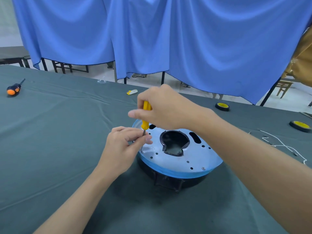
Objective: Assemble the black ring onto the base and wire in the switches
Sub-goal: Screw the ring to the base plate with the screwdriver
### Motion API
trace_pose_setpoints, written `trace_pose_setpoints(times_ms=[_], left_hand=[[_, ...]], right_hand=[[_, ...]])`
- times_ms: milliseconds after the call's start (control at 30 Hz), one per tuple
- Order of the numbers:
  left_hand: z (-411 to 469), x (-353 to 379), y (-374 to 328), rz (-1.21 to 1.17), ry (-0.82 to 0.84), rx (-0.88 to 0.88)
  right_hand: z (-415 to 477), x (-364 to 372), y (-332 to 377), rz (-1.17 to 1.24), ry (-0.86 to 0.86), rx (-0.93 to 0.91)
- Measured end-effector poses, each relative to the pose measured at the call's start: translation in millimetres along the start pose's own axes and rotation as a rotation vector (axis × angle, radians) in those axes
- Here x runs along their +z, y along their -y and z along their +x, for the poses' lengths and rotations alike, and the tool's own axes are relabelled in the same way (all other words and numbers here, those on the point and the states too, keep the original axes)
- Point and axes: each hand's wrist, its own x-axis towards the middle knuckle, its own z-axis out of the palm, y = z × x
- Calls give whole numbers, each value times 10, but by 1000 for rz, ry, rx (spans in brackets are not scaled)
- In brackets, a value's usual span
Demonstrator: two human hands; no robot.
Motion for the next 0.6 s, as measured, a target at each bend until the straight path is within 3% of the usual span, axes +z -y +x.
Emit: trace_pose_setpoints(times_ms=[67, 200, 367, 600], left_hand=[[11, -25, 25, -2, 48, 0], [-3, -7, 63, -22, 112, -19], [-26, 6, 25, -36, -58, -38], [-14, -23, 4, -15, 106, -111]], right_hand=[[-13, -28, 0, 31, 86, -49], [-24, -91, -19, 54, 62, -71], [13, 11, 12, -28, -19, 57], [-44, -188, 71, 41, 84, -82]])
